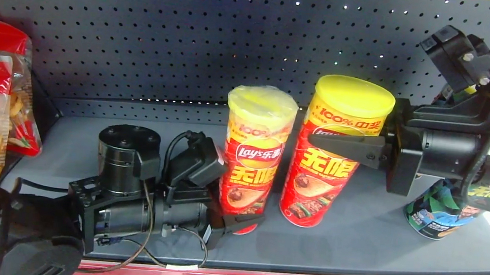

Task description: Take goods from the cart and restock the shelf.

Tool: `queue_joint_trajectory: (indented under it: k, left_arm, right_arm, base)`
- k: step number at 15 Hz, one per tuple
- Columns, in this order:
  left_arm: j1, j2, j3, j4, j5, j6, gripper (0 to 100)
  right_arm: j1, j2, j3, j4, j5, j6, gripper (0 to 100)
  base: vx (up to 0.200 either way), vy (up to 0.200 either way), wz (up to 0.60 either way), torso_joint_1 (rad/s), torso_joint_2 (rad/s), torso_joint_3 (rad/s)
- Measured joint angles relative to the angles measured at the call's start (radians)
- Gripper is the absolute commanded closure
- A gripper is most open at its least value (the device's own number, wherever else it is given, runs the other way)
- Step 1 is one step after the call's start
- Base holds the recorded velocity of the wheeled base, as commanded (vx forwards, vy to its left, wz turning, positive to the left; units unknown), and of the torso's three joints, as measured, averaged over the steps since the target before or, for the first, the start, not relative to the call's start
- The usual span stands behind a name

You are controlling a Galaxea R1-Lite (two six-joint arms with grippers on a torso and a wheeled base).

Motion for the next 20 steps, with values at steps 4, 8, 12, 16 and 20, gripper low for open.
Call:
queue_joint_trajectory:
  k: [4, 8, 12, 16, 20]
  left_arm:
    - [-0.019, 0.027, -0.015, 0.0, 0.0, -0.003, 100]
    - [-0.027, 0.033, -0.006, -0.001, 0.0, -0.004, 100]
    - [-0.023, 0.029, 0.036, 0.001, 0.0, -0.004, 0]
    - [-0.006, 0.021, 0.068, -0.001, 0.0, -0.004, 0]
    - [0.016, -0.011, 0.117, -0.002, 0.0, -0.003, 0]
  right_arm:
    - [-0.013, 0.009, -0.003, -0.001, 0.0, 0.0, 100]
    - [-0.029, 0.021, -0.008, -0.003, 0.0, 0.0, 100]
    - [-0.032, 0.026, -0.007, -0.003, 0.001, 0.0, 100]
    - [-0.031, 0.032, -0.008, -0.004, 0.002, -0.001, 100]
    - [-0.03, 0.034, -0.008, -0.004, 0.001, -0.001, 100]
  base:
    - [0.0, 0.0, 0.0, 0.0, 0.0, 0.0]
    - [0.0, 0.0, 0.0, 0.0, 0.0, 0.0]
    - [0.0, 0.0, 0.0, 0.0, 0.0, 0.0]
    - [0.0, 0.0, 0.0, 0.0, 0.0, 0.0]
    - [0.0, 0.0, 0.0, 0.0, 0.0, 0.0]
